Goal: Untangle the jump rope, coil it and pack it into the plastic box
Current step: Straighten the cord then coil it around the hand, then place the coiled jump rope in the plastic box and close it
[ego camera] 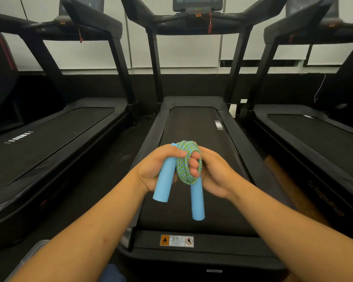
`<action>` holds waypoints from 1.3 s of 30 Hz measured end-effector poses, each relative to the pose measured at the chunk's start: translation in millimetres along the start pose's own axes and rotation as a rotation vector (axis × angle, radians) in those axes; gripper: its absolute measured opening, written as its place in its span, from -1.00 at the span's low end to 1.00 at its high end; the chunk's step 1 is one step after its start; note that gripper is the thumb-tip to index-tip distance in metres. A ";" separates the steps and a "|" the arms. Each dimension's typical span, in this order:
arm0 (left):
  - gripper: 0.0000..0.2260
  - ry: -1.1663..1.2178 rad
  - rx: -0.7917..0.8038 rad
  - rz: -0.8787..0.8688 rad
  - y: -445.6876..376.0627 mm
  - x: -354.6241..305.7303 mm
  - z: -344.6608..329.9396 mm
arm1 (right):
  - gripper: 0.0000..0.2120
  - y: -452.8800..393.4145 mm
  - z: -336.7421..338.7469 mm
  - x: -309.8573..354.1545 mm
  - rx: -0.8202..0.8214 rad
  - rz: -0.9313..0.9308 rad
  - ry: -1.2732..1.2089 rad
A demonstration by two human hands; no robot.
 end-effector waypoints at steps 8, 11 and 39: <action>-0.82 0.171 -0.260 -0.150 -1.9 -11.6 25.2 | -0.61 -2.1 5.8 -23.7 -0.136 -0.175 0.033; -0.76 0.105 -0.367 -0.172 -1.6 -12.2 33.9 | -0.59 -2.5 9.0 -28.8 -0.187 -0.204 0.106; -0.79 -0.293 -0.750 -0.095 19.1 -5.6 80.3 | -0.77 -61.9 -4.4 -69.5 -0.528 0.044 0.274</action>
Point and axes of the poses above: each hand's wrist, its own y-axis away from the middle knuckle, its own z-axis out of the back of the hand, x = y × z, the point moved 6 cm from there along -y, towards the middle knuckle, and after that the axes turned 3 degrees about -z, right-handed, at the moved point
